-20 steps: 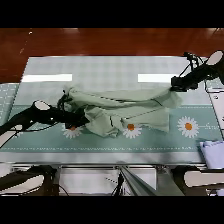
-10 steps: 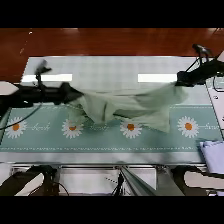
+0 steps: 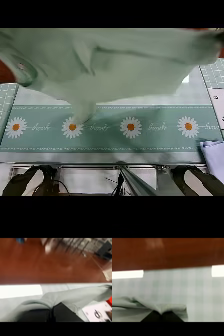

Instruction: Fold the shirts.

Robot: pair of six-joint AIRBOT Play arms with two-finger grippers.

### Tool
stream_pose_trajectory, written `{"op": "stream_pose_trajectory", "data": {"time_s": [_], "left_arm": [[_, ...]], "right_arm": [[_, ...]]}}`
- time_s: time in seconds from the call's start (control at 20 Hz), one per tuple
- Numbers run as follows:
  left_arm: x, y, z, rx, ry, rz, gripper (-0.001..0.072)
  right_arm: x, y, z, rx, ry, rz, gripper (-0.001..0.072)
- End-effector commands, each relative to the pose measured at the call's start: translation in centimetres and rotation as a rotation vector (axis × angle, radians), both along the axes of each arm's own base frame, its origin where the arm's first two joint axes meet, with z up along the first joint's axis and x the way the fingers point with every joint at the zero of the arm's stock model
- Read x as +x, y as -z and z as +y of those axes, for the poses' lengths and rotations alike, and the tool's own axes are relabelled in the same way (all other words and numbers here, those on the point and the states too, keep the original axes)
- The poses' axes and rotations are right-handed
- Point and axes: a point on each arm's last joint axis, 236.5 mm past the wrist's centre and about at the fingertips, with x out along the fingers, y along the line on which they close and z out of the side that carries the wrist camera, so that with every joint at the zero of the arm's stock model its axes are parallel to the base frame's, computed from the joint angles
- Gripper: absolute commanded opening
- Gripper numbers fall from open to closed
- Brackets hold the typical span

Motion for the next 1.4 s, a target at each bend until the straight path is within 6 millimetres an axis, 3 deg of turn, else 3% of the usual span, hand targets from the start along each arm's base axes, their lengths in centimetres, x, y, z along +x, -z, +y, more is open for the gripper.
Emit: {"op": "stream_pose_trajectory", "data": {"time_s": [0.0, 0.1, 0.15, 0.25, 0.35, 0.45, 0.55, 0.65, 0.7, 0.8, 0.85, 0.95, 1.2, 1.35], "left_arm": [[-7.8, -10.9, -1.6, 0.117, -0.043, -0.333, 0.0027], [-12.1, -14.3, -2.8, 0.179, -0.067, -0.466, 0.0026], [-14.0, -15.3, -3.0, 0.213, -0.094, -0.515, 0.0026], [-16.8, -15.9, -2.8, 0.304, -0.180, -0.568, 0.0026], [-18.2, -14.2, -1.7, 0.346, -0.264, -0.498, 0.0026], [-18.7, -11.2, -0.6, 0.389, -0.309, -0.369, 0.0026], [-18.4, -7.8, 0.8, 0.466, -0.340, -0.236, 0.0025], [-17.2, -4.6, 3.2, 0.523, -0.385, -0.092, 0.0026], [-16.3, -2.7, 4.0, 0.533, -0.384, -0.011, 0.0026], [-15.2, 1.4, 4.2, 0.533, -0.316, 0.142, 0.0026], [-14.8, 3.3, 4.2, 0.533, -0.283, 0.214, 0.0025], [-13.3, 6.6, 4.8, 0.515, -0.248, 0.329, 0.0025], [-4.7, 15.7, 5.9, 0.355, -0.172, 0.510, 0.0025], [1.6, 20.7, 5.4, 0.247, -0.121, 0.569, 0.0026]], "right_arm": [[-8.3, -14.6, 2.3, -0.029, 0.012, -0.401, 0.0024], [-12.8, -18.8, 2.2, -0.065, 0.068, -0.508, 0.0024], [-14.8, -19.8, 2.2, -0.079, 0.096, -0.531, 0.0024], [-17.9, -20.2, 1.8, -0.116, 0.148, -0.525, 0.0024], [-20.4, -18.0, 1.4, -0.144, 0.189, -0.422, 0.0024], [-21.9, -14.6, 1.4, -0.179, 0.190, -0.278, 0.0024], [-22.6, -11.3, 1.0, -0.197, 0.191, -0.137, 0.0024], [-22.4, -8.2, -0.7, -0.234, 0.226, 0.015, 0.0024], [-22.2, -6.3, -1.4, -0.230, 0.235, 0.112, 0.0024], [-21.0, -4.3, -0.6, -0.206, 0.167, 0.213, 0.0024], [-20.1, -3.6, -0.1, -0.200, 0.126, 0.244, 0.0024], [-17.7, -1.3, -1.1, -0.201, 0.129, 0.343, 0.0024], [-9.2, 12.0, -2.6, -0.152, 0.018, 0.759, 0.0024], [-2.9, 17.8, -2.1, -0.083, -0.037, 0.843, 0.0024]]}}
